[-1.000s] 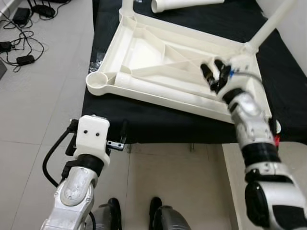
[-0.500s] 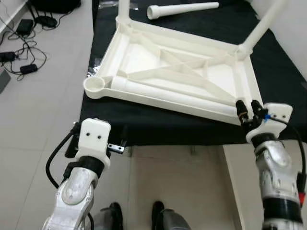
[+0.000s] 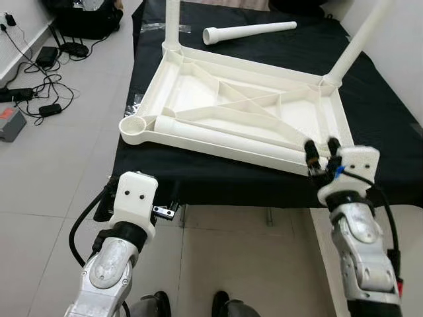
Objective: Building children table
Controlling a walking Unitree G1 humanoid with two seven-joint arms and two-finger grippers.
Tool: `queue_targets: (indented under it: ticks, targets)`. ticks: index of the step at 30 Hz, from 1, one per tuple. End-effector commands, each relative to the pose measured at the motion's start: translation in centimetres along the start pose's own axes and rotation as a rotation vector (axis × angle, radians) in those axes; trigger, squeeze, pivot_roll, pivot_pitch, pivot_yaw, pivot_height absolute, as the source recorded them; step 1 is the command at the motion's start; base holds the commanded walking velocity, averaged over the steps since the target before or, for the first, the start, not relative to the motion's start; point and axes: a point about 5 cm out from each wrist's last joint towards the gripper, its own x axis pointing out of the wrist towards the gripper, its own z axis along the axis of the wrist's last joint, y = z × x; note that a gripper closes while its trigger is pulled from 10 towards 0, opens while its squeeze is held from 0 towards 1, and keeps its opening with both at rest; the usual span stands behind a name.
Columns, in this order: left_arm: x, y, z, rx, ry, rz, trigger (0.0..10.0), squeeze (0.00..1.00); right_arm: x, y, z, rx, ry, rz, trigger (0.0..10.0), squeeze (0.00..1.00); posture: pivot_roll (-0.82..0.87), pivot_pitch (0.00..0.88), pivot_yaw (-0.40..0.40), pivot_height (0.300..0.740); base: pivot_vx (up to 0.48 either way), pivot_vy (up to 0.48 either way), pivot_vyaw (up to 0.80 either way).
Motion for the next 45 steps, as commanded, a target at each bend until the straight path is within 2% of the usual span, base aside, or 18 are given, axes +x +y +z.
queue_targets:
  ticks: [1, 7, 14, 20, 34, 45]
  targets:
    - [-0.2, -0.2, -0.7, -0.004, 0.027, -0.016, 10.0, 0.0, -0.7, -1.6, -1.1, -0.058, 0.074, -0.071, 10.0, 0.0, 0.07, 0.215, -0.116, 0.74, 0.0, 0.0, 0.0]
    - [-0.4, 0.0, -1.1, -0.002, 0.037, -0.01, 10.0, 0.0, -2.5, -2.9, -2.4, -0.154, 0.186, -0.18, 10.0, 0.0, 0.07, 0.226, -0.114, 0.74, 0.0, 0.0, 0.0]
    - [-0.4, -0.1, -1.3, -0.002, 0.041, -0.012, 10.0, 0.0, -2.7, -2.8, -3.4, -0.188, 0.245, -0.198, 10.0, 0.0, 0.07, 0.226, -0.115, 0.74, 0.0, 0.0, 0.0]
    - [-0.6, 0.1, -1.2, 0.003, 0.037, -0.009, 10.0, 0.0, -1.6, -2.1, -4.5, -0.205, 0.346, -0.24, 10.0, 0.0, 0.08, 0.238, -0.112, 0.74, 0.0, 0.0, 0.0]
    - [-0.6, 0.2, -0.8, 0.007, 0.025, -0.007, 10.0, 0.0, 1.7, -0.3, -3.5, -0.173, 0.302, -0.241, 10.0, 0.0, 0.09, 0.248, -0.117, 0.74, 0.0, 0.0, 0.0]
    - [-0.7, 0.1, -0.6, 0.007, 0.021, -0.007, 10.0, 0.0, 2.9, 1.1, -3.2, -0.157, 0.286, -0.236, 10.0, 0.0, 0.09, 0.253, -0.125, 0.74, 0.0, 0.0, 0.0]
